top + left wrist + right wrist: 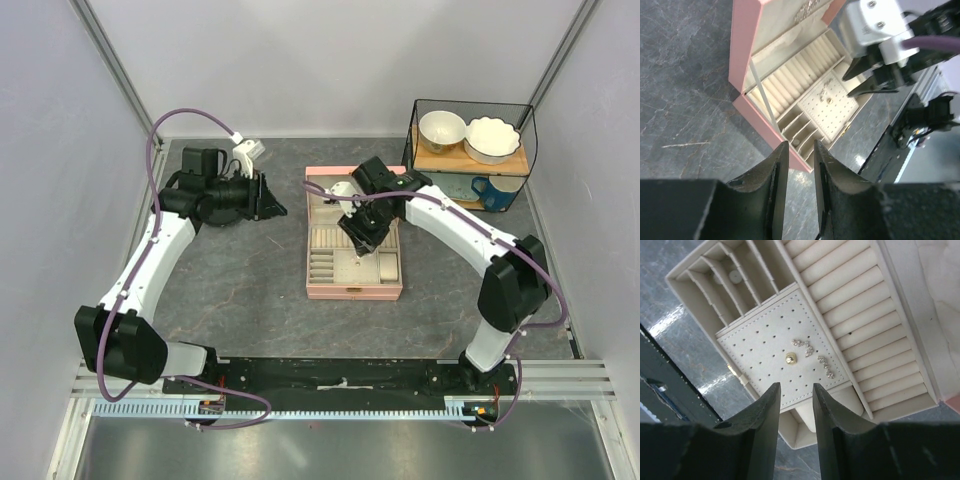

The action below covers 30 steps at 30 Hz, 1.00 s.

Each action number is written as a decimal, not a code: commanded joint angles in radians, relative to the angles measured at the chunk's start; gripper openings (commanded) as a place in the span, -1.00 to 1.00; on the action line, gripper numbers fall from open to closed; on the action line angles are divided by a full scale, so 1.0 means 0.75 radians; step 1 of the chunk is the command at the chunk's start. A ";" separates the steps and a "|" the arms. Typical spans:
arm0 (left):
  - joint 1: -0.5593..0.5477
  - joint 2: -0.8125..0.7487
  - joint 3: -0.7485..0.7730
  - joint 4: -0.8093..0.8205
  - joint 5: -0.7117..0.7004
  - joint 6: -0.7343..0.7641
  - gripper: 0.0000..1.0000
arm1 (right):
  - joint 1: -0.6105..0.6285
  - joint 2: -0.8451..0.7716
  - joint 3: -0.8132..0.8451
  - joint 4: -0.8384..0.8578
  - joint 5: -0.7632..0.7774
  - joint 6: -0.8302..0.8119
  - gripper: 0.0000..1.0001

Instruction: Organize the mixed jewelry

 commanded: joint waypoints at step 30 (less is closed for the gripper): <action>-0.338 -0.132 -0.618 0.026 -0.293 0.884 -0.31 | 0.288 -0.179 0.091 0.156 0.322 -0.130 -0.22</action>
